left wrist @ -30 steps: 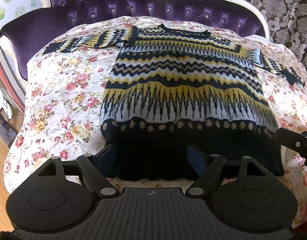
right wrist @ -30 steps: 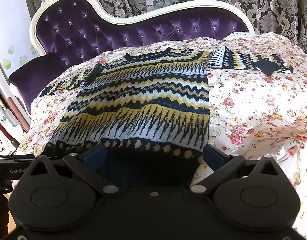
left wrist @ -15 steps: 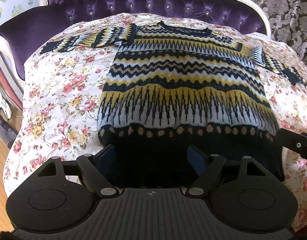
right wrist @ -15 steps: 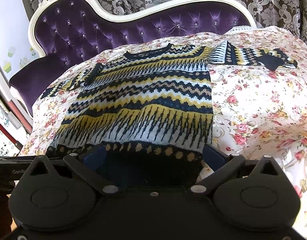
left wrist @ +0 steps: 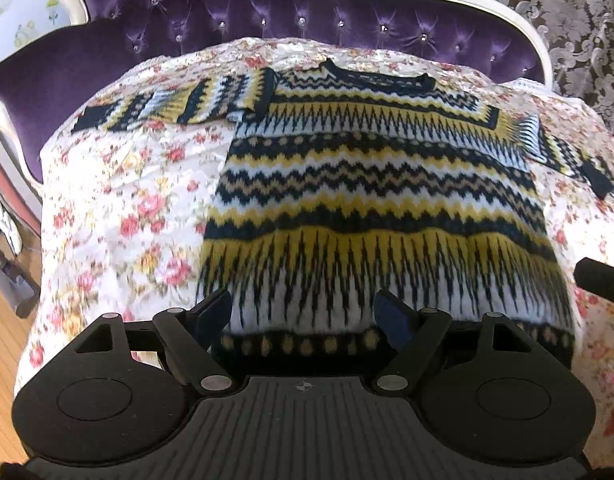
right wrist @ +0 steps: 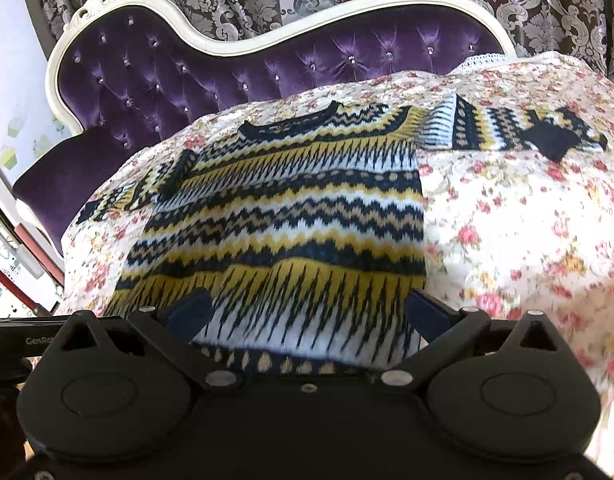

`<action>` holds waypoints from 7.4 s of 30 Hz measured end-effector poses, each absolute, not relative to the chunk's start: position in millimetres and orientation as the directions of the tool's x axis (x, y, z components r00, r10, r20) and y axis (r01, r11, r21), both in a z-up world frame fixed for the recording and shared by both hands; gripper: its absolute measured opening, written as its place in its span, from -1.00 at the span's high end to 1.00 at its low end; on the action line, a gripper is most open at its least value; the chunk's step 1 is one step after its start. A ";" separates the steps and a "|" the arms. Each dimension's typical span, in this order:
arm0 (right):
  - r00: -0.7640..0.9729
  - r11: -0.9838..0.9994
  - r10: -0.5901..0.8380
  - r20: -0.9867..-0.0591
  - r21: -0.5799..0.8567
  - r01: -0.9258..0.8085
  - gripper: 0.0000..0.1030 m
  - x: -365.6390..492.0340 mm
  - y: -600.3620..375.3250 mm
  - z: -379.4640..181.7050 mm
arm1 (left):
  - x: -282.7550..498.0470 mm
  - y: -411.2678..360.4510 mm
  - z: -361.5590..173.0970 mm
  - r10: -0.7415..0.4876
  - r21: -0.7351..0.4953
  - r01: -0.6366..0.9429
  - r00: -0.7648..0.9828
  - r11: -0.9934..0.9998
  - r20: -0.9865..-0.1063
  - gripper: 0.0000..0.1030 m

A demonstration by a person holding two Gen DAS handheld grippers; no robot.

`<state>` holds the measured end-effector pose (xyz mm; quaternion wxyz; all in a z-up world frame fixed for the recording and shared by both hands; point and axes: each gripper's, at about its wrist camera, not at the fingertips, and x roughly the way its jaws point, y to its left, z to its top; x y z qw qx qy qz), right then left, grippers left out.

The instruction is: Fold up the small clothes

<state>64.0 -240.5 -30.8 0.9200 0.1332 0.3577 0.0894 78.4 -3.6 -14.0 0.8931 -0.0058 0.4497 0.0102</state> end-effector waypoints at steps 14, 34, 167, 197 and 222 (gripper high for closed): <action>0.747 0.936 0.311 -0.588 0.327 -0.132 -0.99 149.9 -242.2 -0.3 | 156.9 12.3 6.4 0.036 0.027 -0.023 0.613 0.999 -0.789 -0.50; 0.787 0.900 0.381 -0.484 0.388 -0.197 -0.99 248.6 -232.0 -9.2 | 259.2 87.3 -9.8 -0.083 -0.141 -0.018 0.733 0.990 -0.675 -0.50; 0.864 0.889 0.128 -0.488 0.442 0.118 -0.99 262.5 -349.5 -36.7 | 269.5 -58.6 -55.2 -0.556 -0.270 0.495 0.641 0.826 -0.529 -0.99; 0.754 0.981 0.195 -0.627 0.112 -0.161 -0.99 285.5 -245.1 -64.4 | 310.9 17.1 -106.4 -0.027 0.019 0.050 0.771 0.999 -0.637 -1.00; 0.750 0.984 0.006 -0.661 0.135 0.112 -0.99 293.4 -303.4 -71.9 | 313.2 15.7 -108.2 -0.020 0.029 0.050 0.767 0.998 -0.641 -1.00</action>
